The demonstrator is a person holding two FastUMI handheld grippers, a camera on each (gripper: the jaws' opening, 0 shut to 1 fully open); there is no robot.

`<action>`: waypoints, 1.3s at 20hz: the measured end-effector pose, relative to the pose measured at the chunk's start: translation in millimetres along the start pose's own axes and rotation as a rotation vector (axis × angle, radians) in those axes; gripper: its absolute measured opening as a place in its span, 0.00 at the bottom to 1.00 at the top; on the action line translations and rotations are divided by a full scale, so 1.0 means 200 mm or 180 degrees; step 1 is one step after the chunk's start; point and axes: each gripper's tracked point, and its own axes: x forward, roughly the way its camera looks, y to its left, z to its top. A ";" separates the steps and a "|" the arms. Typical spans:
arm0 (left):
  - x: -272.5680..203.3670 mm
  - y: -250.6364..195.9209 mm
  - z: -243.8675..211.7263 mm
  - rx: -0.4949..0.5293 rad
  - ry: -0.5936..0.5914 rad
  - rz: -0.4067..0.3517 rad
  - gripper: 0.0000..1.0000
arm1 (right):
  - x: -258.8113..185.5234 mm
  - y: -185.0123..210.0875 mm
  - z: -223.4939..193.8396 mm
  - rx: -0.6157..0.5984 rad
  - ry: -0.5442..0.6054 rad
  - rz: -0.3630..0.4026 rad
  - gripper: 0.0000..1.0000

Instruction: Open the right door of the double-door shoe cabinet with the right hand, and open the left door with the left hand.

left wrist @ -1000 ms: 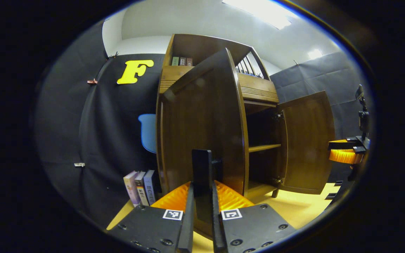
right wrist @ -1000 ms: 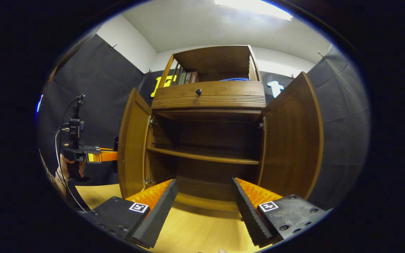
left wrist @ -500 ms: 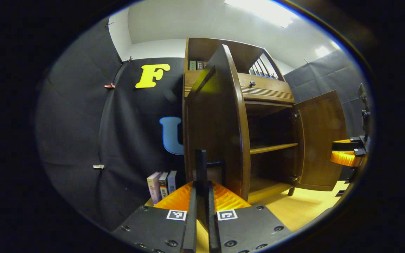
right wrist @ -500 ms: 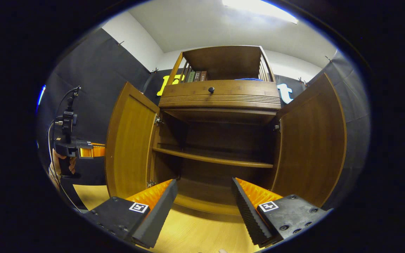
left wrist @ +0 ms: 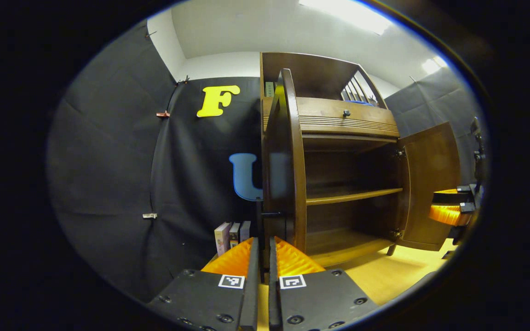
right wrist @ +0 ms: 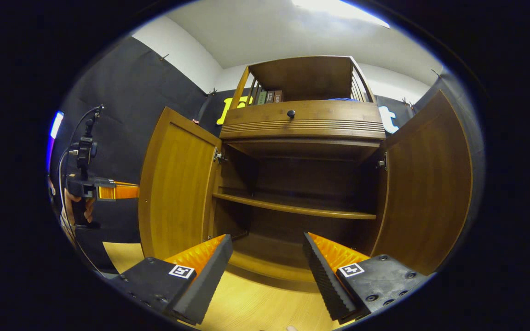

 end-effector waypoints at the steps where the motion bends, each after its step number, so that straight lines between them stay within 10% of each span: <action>1: -0.05 -0.05 0.01 -0.0086 0.0038 -0.0078 0.13 | 0.01 0.00 0.00 -0.0002 -0.0010 0.0015 0.98; 6: -0.19 -0.41 0.14 -0.0211 0.0077 -0.0710 0.13 | 0.05 -0.06 0.01 0.0007 0.0046 -0.0137 0.97; 17: 0.33 -0.93 0.18 -0.0079 0.0097 -0.0879 0.15 | 0.14 -0.35 0.23 0.0141 -0.0001 -0.0882 0.97; 25: 0.60 -1.13 0.24 0.0121 -0.0019 -0.0691 0.99 | 0.30 -0.30 0.25 0.0038 0.0029 -0.0804 0.97; 26: 0.62 -1.12 0.24 0.0105 -0.0021 -0.0630 0.96 | 0.31 -0.29 0.23 0.0020 0.0064 -0.0783 0.97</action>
